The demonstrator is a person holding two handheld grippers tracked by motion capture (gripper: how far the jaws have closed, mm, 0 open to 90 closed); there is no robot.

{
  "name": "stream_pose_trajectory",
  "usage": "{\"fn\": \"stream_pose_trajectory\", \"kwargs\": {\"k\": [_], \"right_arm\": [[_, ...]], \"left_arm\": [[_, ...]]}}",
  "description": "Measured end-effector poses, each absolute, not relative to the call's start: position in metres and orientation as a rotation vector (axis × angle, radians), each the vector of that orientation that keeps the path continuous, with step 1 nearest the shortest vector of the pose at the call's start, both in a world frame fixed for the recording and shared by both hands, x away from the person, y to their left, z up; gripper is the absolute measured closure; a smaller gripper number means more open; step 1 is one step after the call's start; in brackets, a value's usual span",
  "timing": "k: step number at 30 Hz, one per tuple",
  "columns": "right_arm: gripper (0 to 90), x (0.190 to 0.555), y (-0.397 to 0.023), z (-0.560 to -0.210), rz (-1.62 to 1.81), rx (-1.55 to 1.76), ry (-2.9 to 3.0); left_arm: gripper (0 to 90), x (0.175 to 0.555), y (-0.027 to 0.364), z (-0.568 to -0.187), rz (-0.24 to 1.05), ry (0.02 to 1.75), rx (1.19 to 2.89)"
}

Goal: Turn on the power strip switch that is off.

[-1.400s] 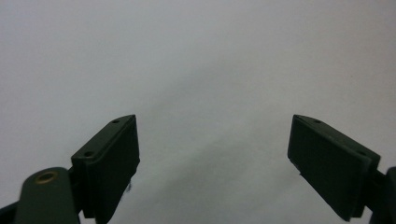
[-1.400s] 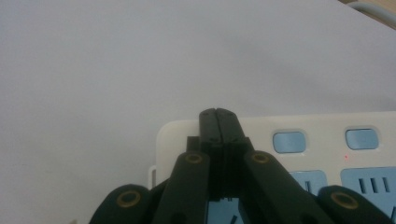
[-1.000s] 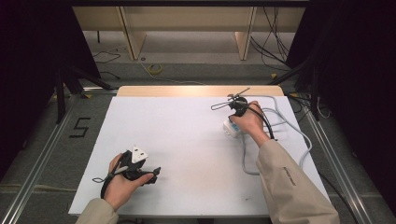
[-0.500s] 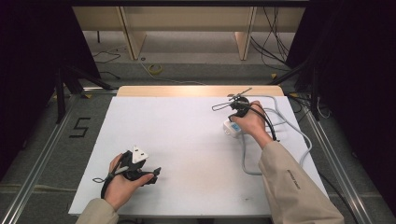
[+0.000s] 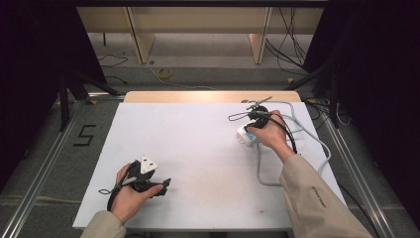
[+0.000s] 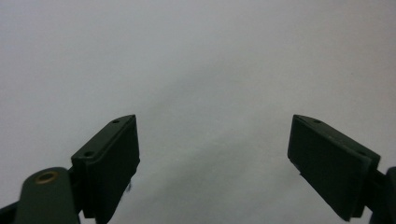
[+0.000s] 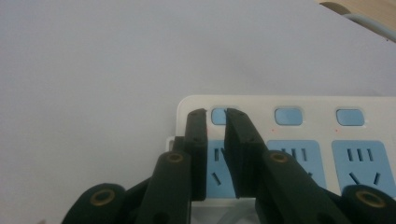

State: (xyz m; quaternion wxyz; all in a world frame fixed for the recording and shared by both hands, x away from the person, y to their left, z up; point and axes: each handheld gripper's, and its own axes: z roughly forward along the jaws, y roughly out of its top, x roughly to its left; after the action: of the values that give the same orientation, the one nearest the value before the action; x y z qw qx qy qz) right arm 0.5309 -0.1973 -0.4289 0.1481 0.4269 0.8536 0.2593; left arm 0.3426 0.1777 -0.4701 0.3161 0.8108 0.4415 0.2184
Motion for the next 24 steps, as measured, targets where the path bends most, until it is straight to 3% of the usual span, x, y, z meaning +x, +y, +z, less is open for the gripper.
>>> {"fn": "stream_pose_trajectory", "kwargs": {"k": [24], "right_arm": [[75.0, 0.494, -0.212, -0.423, 0.868, 1.173, 2.438]], "left_arm": [[16.6, 0.342, 0.178, -0.47, 0.574, 1.17, 2.128]]}}
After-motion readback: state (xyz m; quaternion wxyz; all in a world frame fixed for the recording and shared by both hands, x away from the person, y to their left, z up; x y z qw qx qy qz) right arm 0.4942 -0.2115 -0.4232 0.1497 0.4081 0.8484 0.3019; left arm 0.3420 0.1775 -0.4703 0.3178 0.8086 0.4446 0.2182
